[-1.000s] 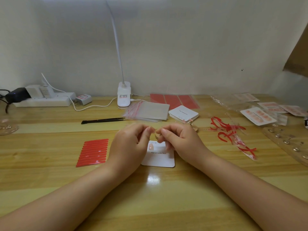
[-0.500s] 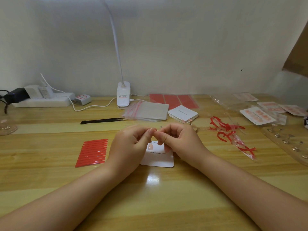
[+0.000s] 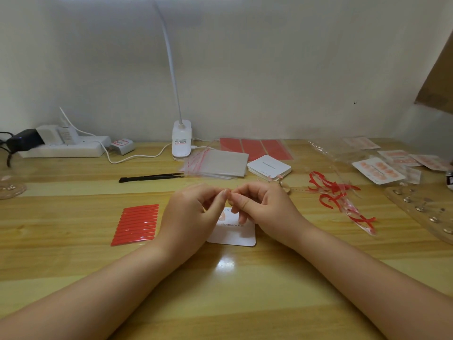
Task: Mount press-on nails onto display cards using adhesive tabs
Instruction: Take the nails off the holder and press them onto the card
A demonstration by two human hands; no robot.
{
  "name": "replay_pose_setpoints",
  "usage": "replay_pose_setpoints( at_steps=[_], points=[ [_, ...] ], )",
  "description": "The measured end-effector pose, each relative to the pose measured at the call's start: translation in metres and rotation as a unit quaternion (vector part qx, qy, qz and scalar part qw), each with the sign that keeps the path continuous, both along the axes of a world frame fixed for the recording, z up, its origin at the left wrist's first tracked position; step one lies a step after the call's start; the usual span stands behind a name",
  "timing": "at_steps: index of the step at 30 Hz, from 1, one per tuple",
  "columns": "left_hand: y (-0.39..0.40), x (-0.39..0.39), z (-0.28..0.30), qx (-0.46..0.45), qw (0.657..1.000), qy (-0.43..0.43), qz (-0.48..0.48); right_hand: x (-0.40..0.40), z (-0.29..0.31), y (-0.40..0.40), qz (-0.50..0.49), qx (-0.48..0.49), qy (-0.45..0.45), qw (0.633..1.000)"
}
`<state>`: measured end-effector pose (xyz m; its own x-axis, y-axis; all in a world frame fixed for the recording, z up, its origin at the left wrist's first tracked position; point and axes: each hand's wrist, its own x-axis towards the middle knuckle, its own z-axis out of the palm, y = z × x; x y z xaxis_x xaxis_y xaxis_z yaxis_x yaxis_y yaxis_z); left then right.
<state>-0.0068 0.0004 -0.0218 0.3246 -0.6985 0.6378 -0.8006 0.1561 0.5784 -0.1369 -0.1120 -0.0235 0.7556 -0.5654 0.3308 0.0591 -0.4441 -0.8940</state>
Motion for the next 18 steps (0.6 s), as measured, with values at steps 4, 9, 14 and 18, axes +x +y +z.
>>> replay_pose_setpoints(
  at_steps=[4, 9, 14, 18],
  points=[
    [0.001, -0.001, 0.001, -0.009, 1.000, -0.003, -0.004, -0.002, 0.006, 0.001, 0.006, -0.029, 0.011, 0.999],
    [-0.001, 0.001, 0.003, 0.007, 0.986, 0.166, -0.012, -0.008, 0.016, -0.001, 0.022, -0.060, 0.046, 0.997],
    [-0.003, 0.008, 0.005, -0.001, 0.973, 0.230, 0.010, -0.016, 0.024, -0.005, -0.018, -0.080, 0.069, 0.994],
    [-0.001, 0.008, 0.001, 0.020, 0.979, 0.199, 0.030, -0.019, 0.032, -0.012, -0.088, -0.172, 0.099, 0.976]
  ],
)
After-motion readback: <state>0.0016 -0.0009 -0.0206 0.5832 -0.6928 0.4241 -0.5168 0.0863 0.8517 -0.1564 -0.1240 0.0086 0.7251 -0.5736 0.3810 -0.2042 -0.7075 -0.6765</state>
